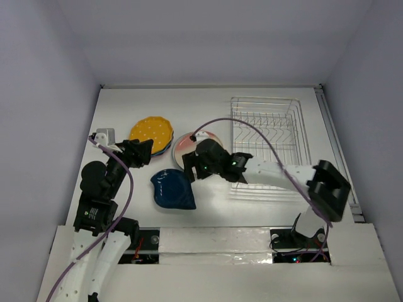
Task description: Unload the plates from the dish rack
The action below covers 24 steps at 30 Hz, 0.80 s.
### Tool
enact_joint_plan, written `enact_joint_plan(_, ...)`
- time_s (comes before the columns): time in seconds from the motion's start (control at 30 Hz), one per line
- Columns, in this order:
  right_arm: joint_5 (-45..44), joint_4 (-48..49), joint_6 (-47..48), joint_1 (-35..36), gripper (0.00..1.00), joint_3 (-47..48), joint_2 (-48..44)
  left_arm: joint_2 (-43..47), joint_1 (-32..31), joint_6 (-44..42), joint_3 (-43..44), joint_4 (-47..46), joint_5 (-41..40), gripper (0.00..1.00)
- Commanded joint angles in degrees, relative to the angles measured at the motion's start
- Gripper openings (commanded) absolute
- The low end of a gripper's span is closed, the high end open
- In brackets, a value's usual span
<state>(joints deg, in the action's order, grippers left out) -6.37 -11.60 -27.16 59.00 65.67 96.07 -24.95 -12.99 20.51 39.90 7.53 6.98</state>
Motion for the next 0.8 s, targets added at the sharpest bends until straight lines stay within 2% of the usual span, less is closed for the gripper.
enact_joint_plan(0.0, -5.39, -0.27, 1.93, 0.24, 0.8, 1.3, -10.89, -0.28, 0.43, 0.14, 1.76, -3.31, 0.84, 0.58)
enact_joint_plan(0.03, -7.23, -0.36, 2.11, 0.24, 0.78, 1.04, -13.08, -0.27, 0.95, 0.14, 1.67, -3.31, 1.01, 0.63)
enact_joint_plan(0.07, -10.82, 0.95, 2.54, 0.24, 0.67, 0.34, -18.58, -0.36, 0.95, 0.32, 1.67, -3.4, 1.01, 0.7)
enact_joint_plan(0.1, -12.77, 2.27, 2.81, 0.24, 0.57, -0.79, -21.95, -0.28, 0.95, 0.32, 1.67, -3.49, 1.36, 0.73)
enact_joint_plan(0.13, -15.31, 3.41, 3.07, 0.24, 0.39, -3.33, -25.37, -0.19, 0.95, 0.32, 1.67, -3.57, 1.54, 0.75)
enact_joint_plan(0.17, -21.78, 4.2, 2.81, 0.24, 0.16, -4.57, -32.28, -0.01, 0.95, 0.32, 1.59, -3.84, 1.89, 0.79)
enact_joint_plan(0.2, -25.23, 5.0, 2.72, 0.24, 0.0, -5.63, -35.66, -0.1, 0.95, 0.32, 1.58, -3.93, 2.15, 0.81)
enact_joint_plan(0.27, -34.09, 5.88, 3.51, 0.24, 0.0, -8.7, -45.03, -0.1, 0.95, 0.67, 1.67, -4.27, 2.33, 0.82)
enact_joint_plan(0.33, -38.61, 6.58, 3.95, 0.24, 0.0, -10.73, -50.95, -0.19, 0.95, 1.46, 1.76, -4.72, 2.51, 0.83)
enact_joint_plan(0.4, -45.29, 8.34, 3.87, 0.24, 0.28, -14.5, -58.93, -0.45, 0.95, 2.07, 1.85, -5.42, 2.77, 0.84)
enact_joint_plan(0.43, -48.09, 9.04, 3.87, 0.24, 0.28, -16.08, -61.42, -0.45, 0.95, 2.25, 1.94, -5.51, 2.95, 0.84)
enact_joint_plan(0.5, -48.12, 12.37, 1.14, 0.24, 0.28, -21.51, -65.9, -0.63, 0.95, 2.43, 2.2, -5.6, 3.04, 0.84)
enact_joint_plan(0.53, -54.3, 13.95, 1.14, 0.24, 0.98, -23.29, -69.32, -0.71, 0.95, 2.43, 2.46, -5.6, 3.04, 0.85)
enact_joint_plan(0.63, -53.31, 16.08, 1.05, 0.24, 1.0, -26.81, -71.72, -0.8, 0.95, 2.43, 3.08, -5.51, 3.12, 0.85)
enact_joint_plan(0.77, -53.48, 13.89, 1.31, 0.24, 1.0, -25.6, -69.1, -1.59, 0.95, 2.25, 2.55, -6.12, 4.0, 0.83)
